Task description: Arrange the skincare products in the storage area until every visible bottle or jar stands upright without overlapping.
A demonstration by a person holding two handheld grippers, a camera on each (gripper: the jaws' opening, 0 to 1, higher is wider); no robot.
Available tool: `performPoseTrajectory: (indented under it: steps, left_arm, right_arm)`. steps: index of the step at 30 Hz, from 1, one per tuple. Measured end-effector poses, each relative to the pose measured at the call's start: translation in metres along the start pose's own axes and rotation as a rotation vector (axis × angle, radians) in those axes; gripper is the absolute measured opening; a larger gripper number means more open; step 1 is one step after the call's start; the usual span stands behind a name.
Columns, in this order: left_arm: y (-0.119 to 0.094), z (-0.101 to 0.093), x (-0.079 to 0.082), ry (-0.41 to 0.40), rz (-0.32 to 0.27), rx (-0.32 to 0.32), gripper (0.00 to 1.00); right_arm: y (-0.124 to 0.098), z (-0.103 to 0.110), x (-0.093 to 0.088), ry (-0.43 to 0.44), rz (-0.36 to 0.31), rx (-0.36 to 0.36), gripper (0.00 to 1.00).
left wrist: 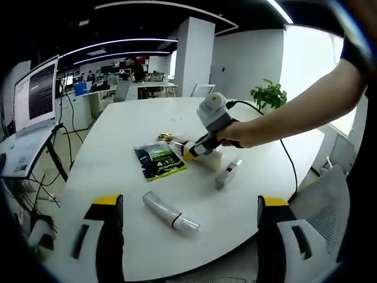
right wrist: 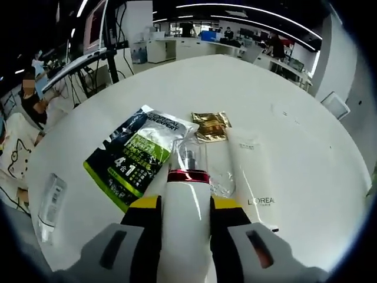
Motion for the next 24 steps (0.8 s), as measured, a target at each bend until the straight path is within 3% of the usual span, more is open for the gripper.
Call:
performPoseTrajectory:
  steps: [6,12,24]
  left_arm:
    - [0.0,0.0,0.0,0.0,-0.003,-0.001,0.87]
    - [0.0,0.0,0.0,0.004,-0.007,-0.003,0.86]
    - [-0.001,-0.004,0.004,0.015,-0.021,-0.014,0.86]
  right_arm:
    - [-0.01,0.005,-0.004,0.0,-0.004,0.031,0.29]
    - [-0.023,0.008,0.001,0.031,-0.057,0.066,0.29]
    - [-0.075,0.007,0.009,0.08,-0.19,0.112,0.29]
Point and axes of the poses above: the point that each gripper's makers call its tool centre point, and the gripper's own axes: y roughly forward along the fingers, z roughly to its left, x roughly out of its top, the point moved 2 cm from there along -y, roughly backward along the fingers, and after that the axes turned 9 degrees about y, right-handed, at the moved point
